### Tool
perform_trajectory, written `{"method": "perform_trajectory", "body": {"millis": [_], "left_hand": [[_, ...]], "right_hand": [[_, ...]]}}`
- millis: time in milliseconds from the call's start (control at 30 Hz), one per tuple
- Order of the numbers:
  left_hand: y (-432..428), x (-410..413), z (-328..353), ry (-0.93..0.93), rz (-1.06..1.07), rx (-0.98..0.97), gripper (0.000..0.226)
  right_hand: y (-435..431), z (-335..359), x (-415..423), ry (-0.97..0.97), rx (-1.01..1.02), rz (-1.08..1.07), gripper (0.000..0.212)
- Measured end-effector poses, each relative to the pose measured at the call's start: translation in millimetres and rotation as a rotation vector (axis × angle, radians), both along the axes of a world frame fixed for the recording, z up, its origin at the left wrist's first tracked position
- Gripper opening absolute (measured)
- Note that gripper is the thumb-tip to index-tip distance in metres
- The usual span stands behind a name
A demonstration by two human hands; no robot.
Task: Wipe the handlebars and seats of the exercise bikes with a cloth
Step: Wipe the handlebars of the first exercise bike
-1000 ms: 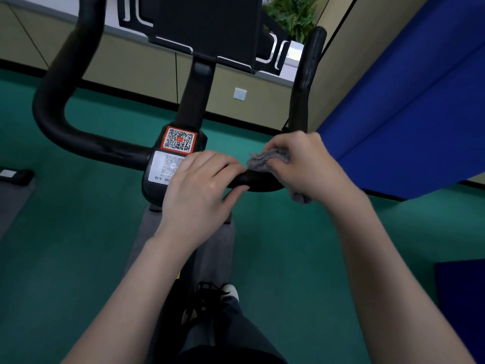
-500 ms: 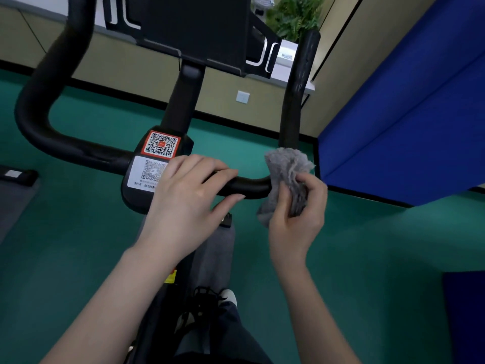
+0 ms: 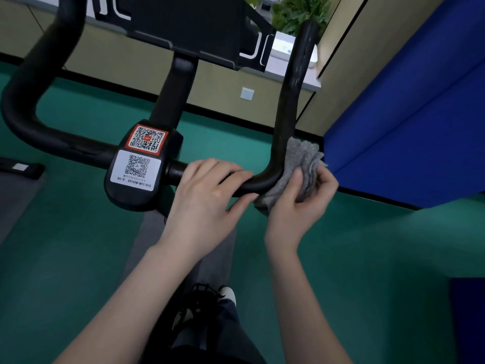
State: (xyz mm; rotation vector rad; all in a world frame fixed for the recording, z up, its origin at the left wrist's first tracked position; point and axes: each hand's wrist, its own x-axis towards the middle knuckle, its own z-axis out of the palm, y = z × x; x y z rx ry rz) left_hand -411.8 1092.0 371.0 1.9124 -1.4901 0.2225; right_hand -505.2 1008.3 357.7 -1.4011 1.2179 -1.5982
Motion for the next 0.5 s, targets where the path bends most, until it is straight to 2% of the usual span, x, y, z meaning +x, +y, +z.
{"method": "perform_trajectory", "body": {"millis": [233,500], "left_hand": [[-3,-4,0,0.033,0.038,-0.029,0.024],[-6,-7,3,0.083,0.077,-0.039,0.023]], "right_hand": [[11,-3,-4,0.018,-0.01,0.062,0.026],[-20,7,-7,0.009,0.139,0.132,0.02]]}}
